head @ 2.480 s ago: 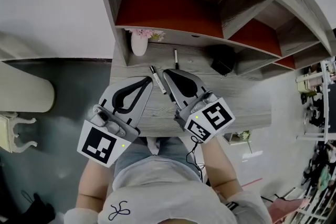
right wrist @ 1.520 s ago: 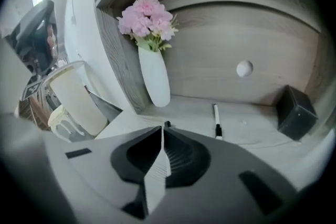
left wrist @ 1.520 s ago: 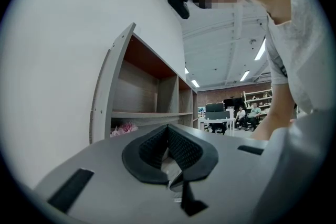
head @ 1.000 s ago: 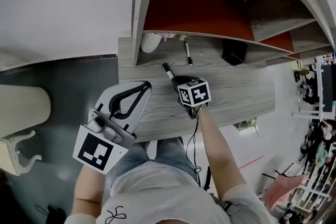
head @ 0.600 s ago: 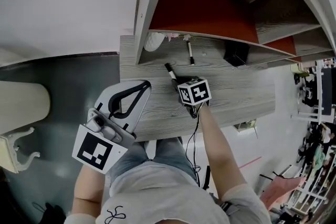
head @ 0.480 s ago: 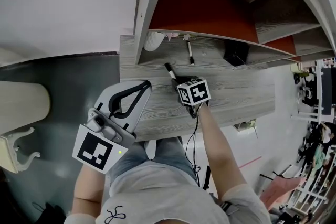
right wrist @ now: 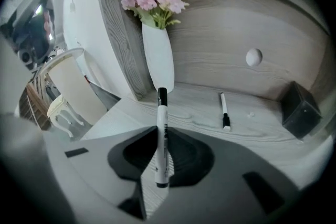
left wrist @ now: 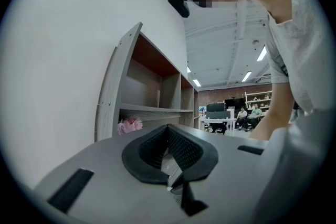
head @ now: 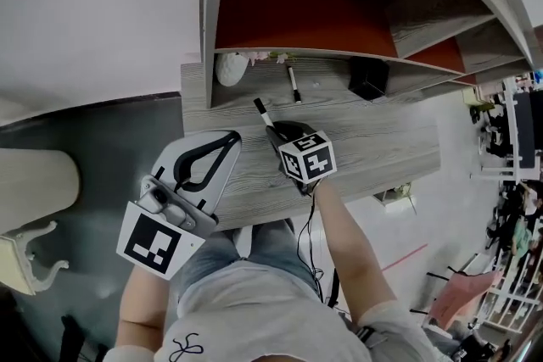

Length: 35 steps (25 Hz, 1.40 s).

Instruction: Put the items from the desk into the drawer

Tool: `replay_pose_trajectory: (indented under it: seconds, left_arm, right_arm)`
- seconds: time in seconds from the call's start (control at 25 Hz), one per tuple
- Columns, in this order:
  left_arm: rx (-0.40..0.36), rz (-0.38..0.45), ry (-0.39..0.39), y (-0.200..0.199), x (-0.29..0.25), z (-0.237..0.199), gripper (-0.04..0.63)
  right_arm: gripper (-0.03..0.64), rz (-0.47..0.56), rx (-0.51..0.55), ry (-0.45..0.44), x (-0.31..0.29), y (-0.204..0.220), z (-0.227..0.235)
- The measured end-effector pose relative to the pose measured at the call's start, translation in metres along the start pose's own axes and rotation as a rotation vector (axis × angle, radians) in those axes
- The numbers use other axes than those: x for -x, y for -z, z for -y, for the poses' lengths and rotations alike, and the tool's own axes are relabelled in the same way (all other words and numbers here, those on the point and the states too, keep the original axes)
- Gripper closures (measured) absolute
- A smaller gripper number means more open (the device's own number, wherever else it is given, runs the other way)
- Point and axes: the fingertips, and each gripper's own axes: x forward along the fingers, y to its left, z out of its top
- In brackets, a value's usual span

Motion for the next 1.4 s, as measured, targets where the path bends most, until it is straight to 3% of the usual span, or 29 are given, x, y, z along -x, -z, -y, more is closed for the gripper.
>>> replay_pose_trajectory:
  seconds: [0.56,1.04,1.4]
  left_arm:
    - [-0.025,0.029,0.112,-0.017,-0.028,0.043,0.586]
    - [-0.042,0.022,0.246,-0.016,-0.048,0.093,0.586]
    - [-0.076,0.033,0.369,-0.029,-0.079,0.180,0.586]
  right_arm:
    - [0.546,0.408,-0.031,-0.036,0.126,-0.069,-0.032]
    - [0.546,0.618,-0.070,0.051,0.202,-0.073,-0.032]
    - [0.546,0.757,-0.110,0.136,0.299,-0.037,-0.014]
